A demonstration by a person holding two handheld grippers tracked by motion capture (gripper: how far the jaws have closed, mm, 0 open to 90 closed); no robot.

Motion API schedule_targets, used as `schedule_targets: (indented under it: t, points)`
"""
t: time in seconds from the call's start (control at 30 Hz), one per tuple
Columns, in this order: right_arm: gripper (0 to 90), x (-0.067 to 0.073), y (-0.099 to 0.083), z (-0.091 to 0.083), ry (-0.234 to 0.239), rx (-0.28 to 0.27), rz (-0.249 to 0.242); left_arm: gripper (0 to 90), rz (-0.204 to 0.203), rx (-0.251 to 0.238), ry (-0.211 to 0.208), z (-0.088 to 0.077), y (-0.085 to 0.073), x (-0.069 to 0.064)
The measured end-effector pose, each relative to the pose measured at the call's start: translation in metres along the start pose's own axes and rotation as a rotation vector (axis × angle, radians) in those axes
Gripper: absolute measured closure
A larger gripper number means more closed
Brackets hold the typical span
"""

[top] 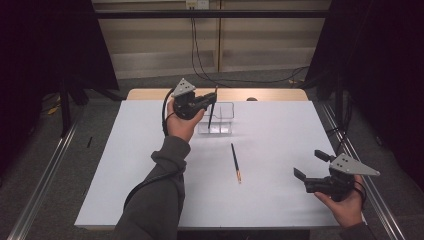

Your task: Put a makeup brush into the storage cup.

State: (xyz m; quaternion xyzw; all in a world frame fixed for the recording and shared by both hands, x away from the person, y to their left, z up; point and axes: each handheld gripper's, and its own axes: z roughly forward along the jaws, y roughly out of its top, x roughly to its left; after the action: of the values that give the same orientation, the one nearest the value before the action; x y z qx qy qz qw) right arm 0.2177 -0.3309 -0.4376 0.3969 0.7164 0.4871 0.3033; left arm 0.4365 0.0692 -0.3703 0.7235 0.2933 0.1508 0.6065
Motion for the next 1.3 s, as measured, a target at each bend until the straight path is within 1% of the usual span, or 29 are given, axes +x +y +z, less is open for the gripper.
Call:
schedule_targets:
  t: [0.07,0.13,0.2,0.27,0.3,0.33,0.37,0.4,0.47,0.5,0.57,0.6,0.7,0.73,0.77,0.8,0.87,0.9,0.93,0.97,1.0,1.07,1.1,1.13,1.17,1.23,1.27,1.3]
  points:
    - [4.3,0.000,0.000,0.000,-0.002,0.003,0.000,84.3,-0.001,-0.006,0.002,0.001,0.000,0.000]
    - [4.3,0.000,0.000,0.000,-0.006,0.002,0.002,84.3,0.009,-0.004,0.000,0.001,0.001,0.000]
    - [4.3,0.000,0.000,-0.001,-0.005,0.002,0.000,84.3,0.002,-0.008,-0.006,0.002,0.002,-0.001]
    - [4.3,0.000,0.000,0.000,-0.005,0.002,0.000,84.2,0.009,-0.014,0.004,0.003,0.002,-0.001]
    - [4.3,0.000,0.000,0.000,-0.003,0.002,0.000,84.2,0.013,-0.010,0.000,0.004,0.002,-0.001]
    - [4.3,0.000,0.000,-0.001,-0.006,0.002,0.001,84.3,0.006,-0.015,-0.003,0.004,0.002,0.000]
    - [4.3,0.000,0.000,-0.001,-0.001,0.000,0.000,84.2,0.007,-0.013,0.008,0.004,0.002,-0.001]
    - [4.3,0.000,0.000,0.000,-0.005,0.000,0.001,84.2,0.005,-0.019,-0.003,0.005,0.002,-0.001]
    - [4.3,0.000,0.000,-0.001,-0.009,0.001,-0.002,84.3,0.000,-0.023,0.004,0.006,0.003,-0.001]
    - [4.3,0.000,0.000,0.000,-0.009,0.002,-0.001,84.3,0.015,-0.018,0.006,0.006,0.004,0.000]
    - [4.3,0.000,0.000,0.000,-0.005,0.002,-0.005,84.2,0.001,-0.032,0.006,0.007,0.004,0.000]
    - [4.3,0.000,0.000,0.000,-0.008,0.000,-0.007,84.3,0.010,-0.030,0.008,0.007,0.004,0.001]
    - [4.3,0.000,0.000,-0.001,-0.007,0.000,-0.007,84.2,-0.007,-0.039,0.015,0.007,0.004,0.001]
    - [4.3,0.000,0.000,-0.001,-0.008,0.000,-0.007,84.2,-0.006,-0.045,0.011,0.008,0.004,0.001]
    - [4.3,0.000,0.000,-0.001,-0.009,0.001,-0.006,84.2,0.005,-0.036,0.016,0.008,0.005,0.002]
    - [4.3,0.000,0.000,-0.001,-0.007,0.001,-0.005,84.2,-0.012,-0.053,0.007,0.010,0.004,0.001]
    - [4.3,0.000,0.001,-0.001,0.007,0.000,-0.007,84.2,-0.001,-0.042,0.026,0.011,0.004,0.001]
    - [4.3,0.000,0.001,-0.001,0.001,-0.002,-0.002,84.3,-0.004,-0.046,0.018,0.013,0.004,0.001]
    - [4.3,0.000,0.001,-0.001,-0.002,-0.002,-0.008,84.2,0.002,-0.047,0.022,0.014,0.004,0.001]
    - [4.3,0.000,0.001,-0.001,0.005,-0.002,-0.008,84.2,0.003,-0.044,0.019,0.014,0.004,0.000]
    - [4.3,0.000,0.001,-0.001,0.003,-0.004,-0.007,84.2,-0.006,-0.053,0.017,0.016,0.004,-0.001]
    - [4.3,-0.001,0.001,-0.001,0.001,-0.004,-0.008,84.2,0.010,-0.044,0.015,0.018,0.005,-0.002]
    - [4.3,-0.001,0.001,-0.001,-0.003,-0.004,-0.007,84.2,-0.006,-0.053,0.013,0.020,0.005,-0.003]
    - [4.3,-0.001,0.000,-0.001,-0.004,-0.004,-0.010,84.2,-0.002,-0.056,0.014,0.021,0.005,-0.003]
    - [4.3,-0.001,0.000,-0.001,-0.003,-0.005,-0.008,84.2,-0.006,-0.060,0.007,0.022,0.005,-0.004]
    - [4.3,-0.001,0.000,-0.001,-0.003,-0.003,-0.006,84.2,0.013,-0.048,0.014,0.023,0.005,-0.003]
    - [4.3,-0.001,0.000,-0.001,-0.002,-0.003,-0.005,84.2,0.003,-0.051,0.019,0.023,0.005,-0.003]
    - [4.3,-0.001,0.000,-0.001,-0.005,-0.006,-0.009,84.2,-0.006,-0.061,0.015,0.025,0.005,-0.004]
